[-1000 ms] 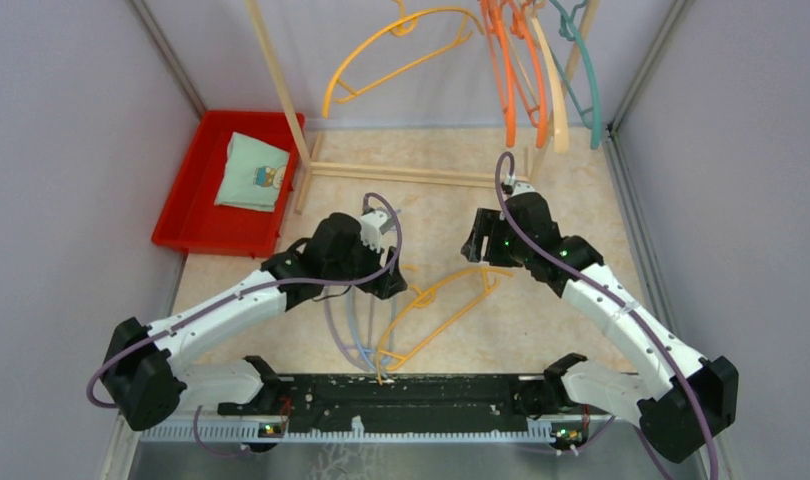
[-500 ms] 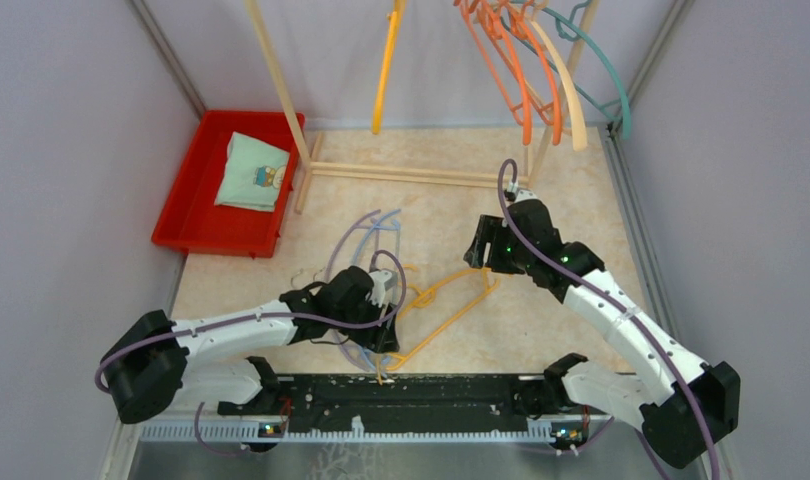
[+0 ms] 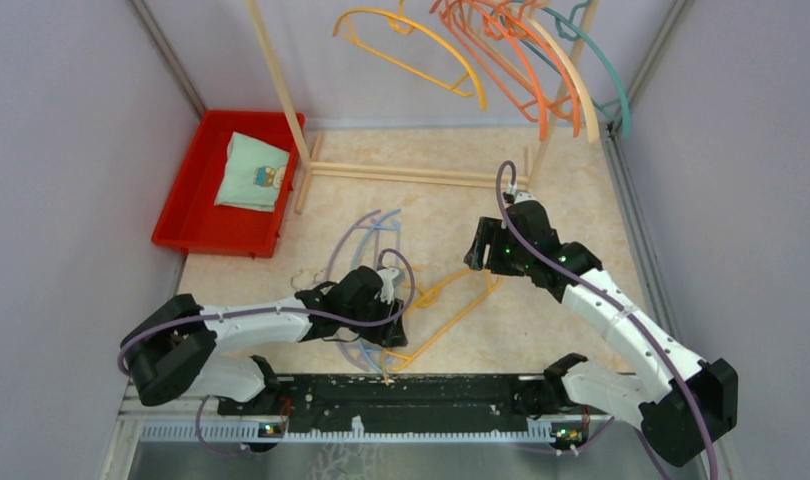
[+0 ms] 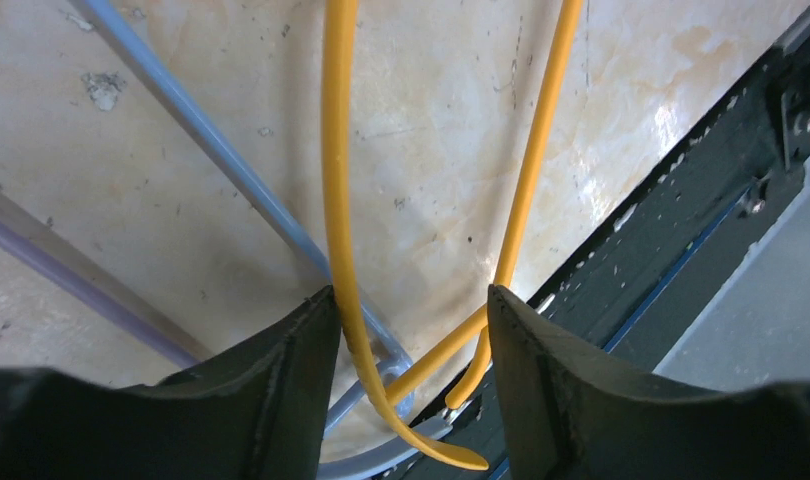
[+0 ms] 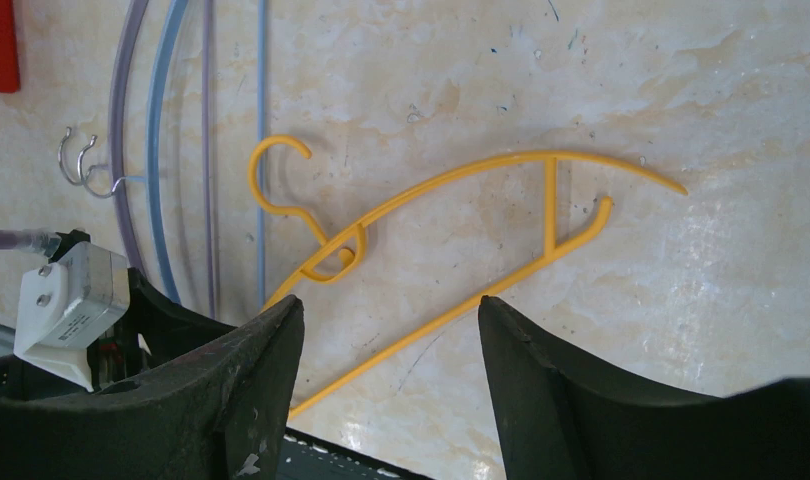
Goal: Organize the hangers
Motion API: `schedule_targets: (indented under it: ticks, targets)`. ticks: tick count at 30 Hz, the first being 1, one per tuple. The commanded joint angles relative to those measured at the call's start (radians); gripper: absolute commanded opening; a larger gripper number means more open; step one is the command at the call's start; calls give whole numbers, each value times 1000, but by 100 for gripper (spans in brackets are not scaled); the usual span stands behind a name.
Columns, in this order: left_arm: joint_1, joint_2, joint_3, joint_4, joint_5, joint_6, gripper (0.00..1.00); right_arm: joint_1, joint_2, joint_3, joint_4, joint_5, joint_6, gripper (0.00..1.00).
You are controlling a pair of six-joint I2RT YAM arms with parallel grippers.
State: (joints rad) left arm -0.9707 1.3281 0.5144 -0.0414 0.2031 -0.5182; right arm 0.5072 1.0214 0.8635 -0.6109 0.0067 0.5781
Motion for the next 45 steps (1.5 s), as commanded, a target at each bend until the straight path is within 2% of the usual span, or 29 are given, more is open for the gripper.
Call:
schedule_targets:
  ticks: [1,6,7,13,18,22,23,27,33,37,39,45]
  targets:
    - [-5,62,7,-3,-3,20,40,-8,14,37,19,14,-11,64]
    - [-5,62,10,-23,-10,24,1,-9,20,29,34,14,-10,64]
    - [-5,62,11,-28,-12,25,0,-9,21,27,40,11,-8,64]
    - [-4,-2,89,-162,-99,31,0,-9,35,19,61,7,-2,64]
    - [-3,-73,328,-443,-323,64,0,-9,39,22,78,15,4,64]
    - [-3,-79,481,-580,-547,101,0,-9,43,32,95,24,6,64]
    - [-3,-78,510,-608,-640,102,0,-9,44,39,95,28,6,64]
    - [3,-84,575,-670,-852,169,0,-9,61,72,76,29,-6,64]
    - [86,-92,611,-763,-1001,200,0,-9,66,101,57,27,-18,64]
    - [157,-124,628,-742,-1133,269,0,-9,71,131,35,27,-37,64]
    - [219,-134,654,-679,-1189,328,0,-9,80,150,23,22,-55,64]
    - [393,-141,667,-383,-1231,665,0,-9,104,196,12,-11,-80,64]
